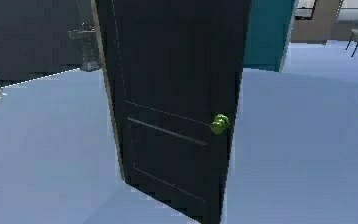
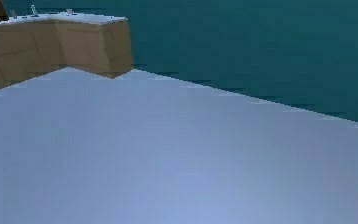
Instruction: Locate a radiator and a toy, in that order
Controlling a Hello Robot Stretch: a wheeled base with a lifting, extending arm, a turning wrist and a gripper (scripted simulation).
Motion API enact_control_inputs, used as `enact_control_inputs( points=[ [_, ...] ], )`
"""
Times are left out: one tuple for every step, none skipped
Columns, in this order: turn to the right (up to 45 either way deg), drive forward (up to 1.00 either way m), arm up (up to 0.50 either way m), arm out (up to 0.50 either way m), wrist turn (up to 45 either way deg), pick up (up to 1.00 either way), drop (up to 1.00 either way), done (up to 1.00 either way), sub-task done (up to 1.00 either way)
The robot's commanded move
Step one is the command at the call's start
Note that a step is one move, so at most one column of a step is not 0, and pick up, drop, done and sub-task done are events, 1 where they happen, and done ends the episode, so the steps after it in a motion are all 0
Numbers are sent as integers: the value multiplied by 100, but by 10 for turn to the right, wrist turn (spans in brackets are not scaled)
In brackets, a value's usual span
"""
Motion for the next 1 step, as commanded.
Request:
enact_control_inputs(
  points=[
    [-420, 0, 0, 0, 0, 0, 0, 0, 0]
  ],
)
